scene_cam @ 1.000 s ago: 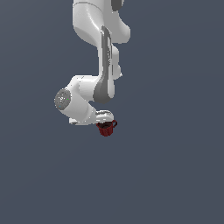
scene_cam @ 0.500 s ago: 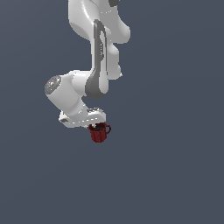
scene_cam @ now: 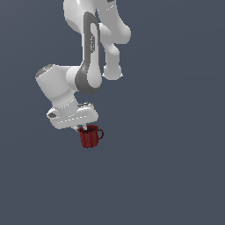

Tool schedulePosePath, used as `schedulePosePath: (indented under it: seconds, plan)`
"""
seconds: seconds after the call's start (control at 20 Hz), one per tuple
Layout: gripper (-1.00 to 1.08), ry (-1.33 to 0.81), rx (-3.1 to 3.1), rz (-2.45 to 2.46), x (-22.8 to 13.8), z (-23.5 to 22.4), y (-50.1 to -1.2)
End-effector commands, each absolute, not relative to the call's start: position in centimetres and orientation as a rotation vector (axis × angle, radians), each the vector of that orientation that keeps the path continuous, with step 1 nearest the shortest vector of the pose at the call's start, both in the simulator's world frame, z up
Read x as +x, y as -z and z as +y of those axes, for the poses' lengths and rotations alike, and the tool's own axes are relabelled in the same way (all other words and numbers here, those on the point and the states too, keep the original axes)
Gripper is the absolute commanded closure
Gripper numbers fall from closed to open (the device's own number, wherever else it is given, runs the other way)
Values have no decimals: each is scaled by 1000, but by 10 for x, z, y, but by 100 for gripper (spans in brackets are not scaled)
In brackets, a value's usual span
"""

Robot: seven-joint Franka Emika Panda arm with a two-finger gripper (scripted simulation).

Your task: Pick up the object and move it to a goal position.

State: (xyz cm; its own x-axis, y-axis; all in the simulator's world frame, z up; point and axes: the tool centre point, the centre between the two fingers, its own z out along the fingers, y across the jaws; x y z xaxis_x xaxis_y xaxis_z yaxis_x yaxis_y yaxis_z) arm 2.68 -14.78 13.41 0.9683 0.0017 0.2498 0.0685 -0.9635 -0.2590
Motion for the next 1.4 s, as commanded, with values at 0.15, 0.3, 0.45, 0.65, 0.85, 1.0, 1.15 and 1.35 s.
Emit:
schedulePosePath:
  seconds: [0.15, 0.3, 0.45, 0.65, 0.85, 1.0, 1.15, 1.35]
  plan:
    - [108, 560, -2832, -68, 39, -166, -154]
    - [108, 647, -2818, -76, 43, -174, -162]
    - [108, 727, -2803, -83, 47, -181, -170]
    - [108, 822, -2781, -92, 50, -189, -180]
    - [108, 908, -2758, -100, 53, -197, -189]
    - [108, 968, -2740, -106, 55, -202, -196]
    - [108, 1024, -2722, -112, 56, -206, -202]
    - [108, 1091, -2698, -119, 57, -212, -210]
